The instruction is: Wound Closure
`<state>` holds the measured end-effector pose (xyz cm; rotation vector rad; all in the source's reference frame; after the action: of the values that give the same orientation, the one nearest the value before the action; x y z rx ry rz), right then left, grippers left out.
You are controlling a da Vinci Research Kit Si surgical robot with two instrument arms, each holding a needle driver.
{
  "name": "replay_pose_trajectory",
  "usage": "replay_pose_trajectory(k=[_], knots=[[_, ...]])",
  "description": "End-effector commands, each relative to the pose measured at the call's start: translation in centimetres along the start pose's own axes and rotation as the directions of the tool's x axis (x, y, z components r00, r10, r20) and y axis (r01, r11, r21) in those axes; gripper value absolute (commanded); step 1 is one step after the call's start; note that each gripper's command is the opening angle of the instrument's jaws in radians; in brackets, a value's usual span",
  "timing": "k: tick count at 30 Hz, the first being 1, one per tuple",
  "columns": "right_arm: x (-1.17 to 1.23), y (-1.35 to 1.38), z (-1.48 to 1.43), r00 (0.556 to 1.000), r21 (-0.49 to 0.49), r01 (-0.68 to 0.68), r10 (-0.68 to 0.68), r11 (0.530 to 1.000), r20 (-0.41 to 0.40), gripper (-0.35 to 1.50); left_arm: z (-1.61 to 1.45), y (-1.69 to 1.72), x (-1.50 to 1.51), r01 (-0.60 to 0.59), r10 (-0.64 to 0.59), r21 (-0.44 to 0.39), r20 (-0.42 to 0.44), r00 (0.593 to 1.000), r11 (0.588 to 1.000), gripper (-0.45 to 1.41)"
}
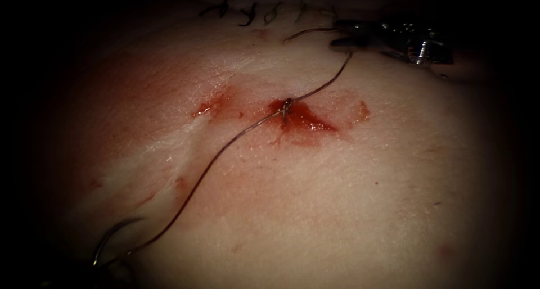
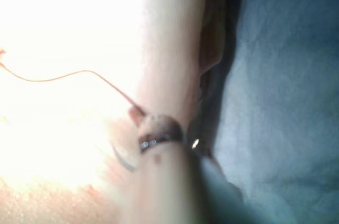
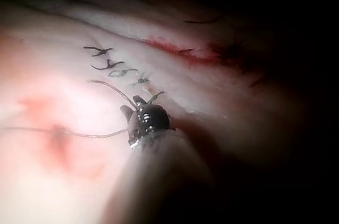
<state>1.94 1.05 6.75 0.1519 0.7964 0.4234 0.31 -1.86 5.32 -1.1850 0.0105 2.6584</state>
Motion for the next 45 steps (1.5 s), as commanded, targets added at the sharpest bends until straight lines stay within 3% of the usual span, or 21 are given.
replay_pose_trajectory(k=[1, 3, 7, 12, 15, 16, 18, 23, 27, 31, 32, 33, 45], knots=[[0.01, -0.05, 0.06, 0.999, -0.017, -0.037, 0.037, 0.999, -0.007, 1.25, 0.07, 0.07, 0.01, 0.003, -0.003, -0.002, -0.002, 1.0, 1.0, -0.45], [0.05, -0.02, -0.03, 0.997, -0.086, -0.071, 0.068, 0.994, -0.035, 1.48, 0.06, -0.02, 0.1, 0.004, -0.003, 0.002, -0.011, 1.0, 1.0, -0.45], [0.1, 0.04, -0.2, 0.993, -0.109, -0.108, 0.102, 0.988, -0.058, 1.48, 0.01, -0.13, 0.2, 0.001, 0.0, 0.008, -0.026, 1.0, 1.0, -0.45], [0.17, 0.09, -0.88, 0.981, -0.134, -0.172, 0.159, 0.976, -0.107, 1.48, -0.22, -0.49, 0.6, -0.008, 0.01, 0.035, -0.063, 0.998, 0.999, -0.45], [0.21, -0.08, -1.18, 0.978, -0.133, -0.198, 0.186, 0.971, -0.1, 1.48, -0.32, -0.68, 0.83, -0.006, 0.01, 0.045, -0.085, 0.996, 0.999, -0.45], [0.26, -0.26, -1.25, 0.976, -0.133, -0.204, 0.192, 0.97, -0.098, 1.48, -0.35, -0.76, 0.94, -0.004, 0.008, 0.048, -0.092, 0.996, 0.999, -0.45], [0.3, -0.43, -1.25, 0.975, -0.106, -0.208, 0.197, 0.972, -0.108, 1.48, -0.37, -0.84, 1.07, -0.007, 0.012, 0.051, -0.098, 0.995, 0.999, -0.45], [0.49, -0.81, -1.06, 0.964, -0.07, -0.211, 0.196, 0.975, -0.178, 1.45, -0.37, -1.0, 1.36, -0.006, 0.011, 0.045, -0.125, 0.992, 0.999, -0.45], [0.71, -1.0, -0.6, 0.958, -0.084, -0.198, 0.174, 0.977, -0.229, 1.45, -0.42, -1.29, 1.75, -0.002, 0.01, 0.041, -0.184, 0.983, 0.999, -0.45], [0.76, -1.14, -0.13, 0.957, -0.09, -0.176, 0.149, 0.98, -0.25, 1.4, -0.43, -1.54, 2.06, 0.02, -0.015, 0.017, -0.246, 0.969, 1.0, -0.45], [0.76, -1.14, -0.13, 0.957, -0.09, -0.176, 0.149, 0.98, -0.25, 1.4, -0.43, -1.54, 2.06, 0.02, -0.015, 0.017, -0.246, 0.969, 1.0, -0.45], [0.79, -1.16, 0.1, 0.949, -0.106, -0.172, 0.136, 0.979, -0.283, 1.4, -0.4, -1.69, 2.21, 0.026, -0.023, 0.008, -0.262, 0.965, 1.0, -0.45], [1.01, -1.35, 0.72, 0.946, -0.11, -0.155, 0.116, 0.982, -0.304, 1.38, 0.02, -2.2, 2.38, 0.036, -0.037, -0.009, -0.3, 0.953, 0.999, -0.45]])
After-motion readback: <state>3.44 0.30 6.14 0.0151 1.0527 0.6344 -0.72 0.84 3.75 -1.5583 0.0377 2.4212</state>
